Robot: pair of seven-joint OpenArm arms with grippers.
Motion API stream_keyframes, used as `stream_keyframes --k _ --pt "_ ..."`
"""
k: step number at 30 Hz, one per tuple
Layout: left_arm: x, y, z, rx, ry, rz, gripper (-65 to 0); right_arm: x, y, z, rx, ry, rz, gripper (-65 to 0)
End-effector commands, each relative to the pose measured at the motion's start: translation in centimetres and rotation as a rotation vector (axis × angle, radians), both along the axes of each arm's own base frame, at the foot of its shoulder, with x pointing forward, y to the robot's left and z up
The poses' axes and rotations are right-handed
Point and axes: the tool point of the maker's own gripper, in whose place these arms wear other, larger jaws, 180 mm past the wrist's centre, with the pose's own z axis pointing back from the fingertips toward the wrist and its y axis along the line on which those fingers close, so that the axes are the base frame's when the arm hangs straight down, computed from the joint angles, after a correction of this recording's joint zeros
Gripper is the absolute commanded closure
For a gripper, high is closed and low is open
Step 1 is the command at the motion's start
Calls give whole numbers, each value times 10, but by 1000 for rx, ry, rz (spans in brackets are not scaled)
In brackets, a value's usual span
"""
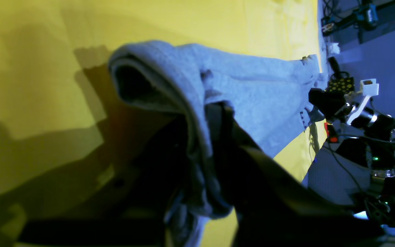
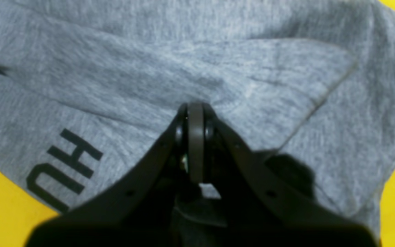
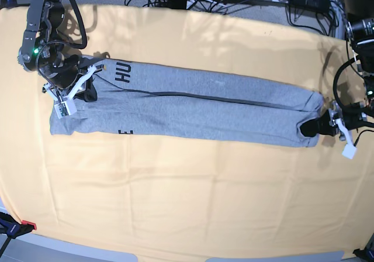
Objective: Layout the t-shirt on the table in an organized manner, then fold the t-shirt properly
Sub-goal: 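Grasp the opposite end of the grey strip with the left gripper, then fold the held end over toward the right gripper with the left gripper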
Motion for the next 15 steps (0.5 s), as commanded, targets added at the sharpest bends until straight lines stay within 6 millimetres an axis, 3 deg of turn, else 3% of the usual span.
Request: stream_keyframes --k 1,9,15 --pt "13 7 22 -5 -66 19 0 3 -3 4 -14 -10 8 0" --pt "19 -2 33 -11 -71 13 0 3 -3 4 -14 -9 8 0" --pt "27 -37 58 4 -185 -80 0 3 -3 4 -15 -10 8 0"
